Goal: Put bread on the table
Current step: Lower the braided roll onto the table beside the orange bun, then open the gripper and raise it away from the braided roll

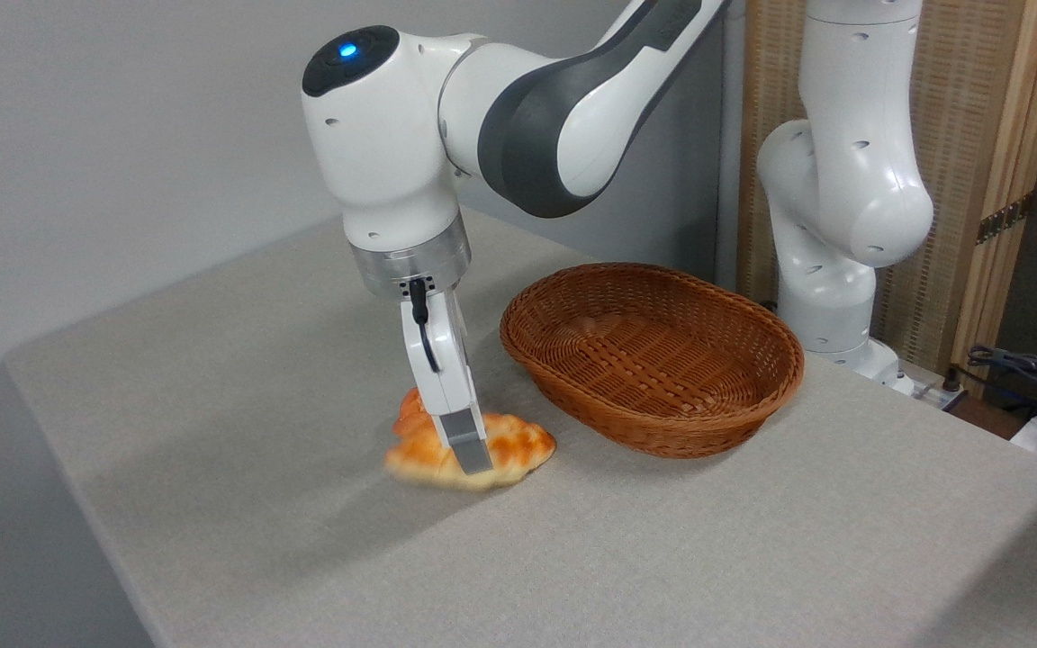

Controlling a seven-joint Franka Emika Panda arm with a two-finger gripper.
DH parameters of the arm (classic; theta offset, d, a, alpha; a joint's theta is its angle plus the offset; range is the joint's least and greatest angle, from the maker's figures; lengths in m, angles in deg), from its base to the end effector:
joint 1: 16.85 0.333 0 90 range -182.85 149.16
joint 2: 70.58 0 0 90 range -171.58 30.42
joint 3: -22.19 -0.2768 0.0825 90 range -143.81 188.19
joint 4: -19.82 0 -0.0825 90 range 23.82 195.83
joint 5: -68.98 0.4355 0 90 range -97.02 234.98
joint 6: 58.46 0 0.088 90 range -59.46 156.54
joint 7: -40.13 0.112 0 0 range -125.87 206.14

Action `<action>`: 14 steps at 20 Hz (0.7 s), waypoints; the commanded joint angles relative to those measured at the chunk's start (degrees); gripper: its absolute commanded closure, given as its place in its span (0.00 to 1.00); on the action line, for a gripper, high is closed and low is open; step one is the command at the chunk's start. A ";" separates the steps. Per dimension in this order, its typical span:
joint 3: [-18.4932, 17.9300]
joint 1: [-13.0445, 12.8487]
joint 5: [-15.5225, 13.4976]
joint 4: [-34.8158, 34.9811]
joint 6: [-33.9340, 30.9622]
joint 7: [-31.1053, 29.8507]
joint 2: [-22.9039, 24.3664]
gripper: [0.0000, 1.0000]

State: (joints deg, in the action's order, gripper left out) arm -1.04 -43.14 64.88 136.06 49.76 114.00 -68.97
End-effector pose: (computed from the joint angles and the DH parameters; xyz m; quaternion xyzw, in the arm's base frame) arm 0.5790 -0.0361 0.3833 0.7890 -0.6105 -0.0240 0.0647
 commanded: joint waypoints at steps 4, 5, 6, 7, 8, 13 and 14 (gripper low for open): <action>-0.06 -0.69 0.05 -2.50 -0.37 -0.48 0.77 0.00; 0.12 -0.69 0.05 -4.59 -1.68 -1.87 0.86 0.00; 0.21 -0.69 0.05 -7.49 -3.87 -3.89 0.86 0.00; 0.21 -0.78 0.05 -9.78 -6.59 -4.69 0.77 0.00; 0.21 -0.78 0.05 -11.28 -8.53 -4.96 0.86 0.00; 0.21 -0.78 0.14 -17.25 -13.90 -17.74 0.77 0.00; 0.21 -0.78 0.23 -18.14 -13.91 -22.32 0.68 0.00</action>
State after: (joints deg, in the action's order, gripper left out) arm -0.63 -43.52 64.89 122.50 38.61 102.66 -67.58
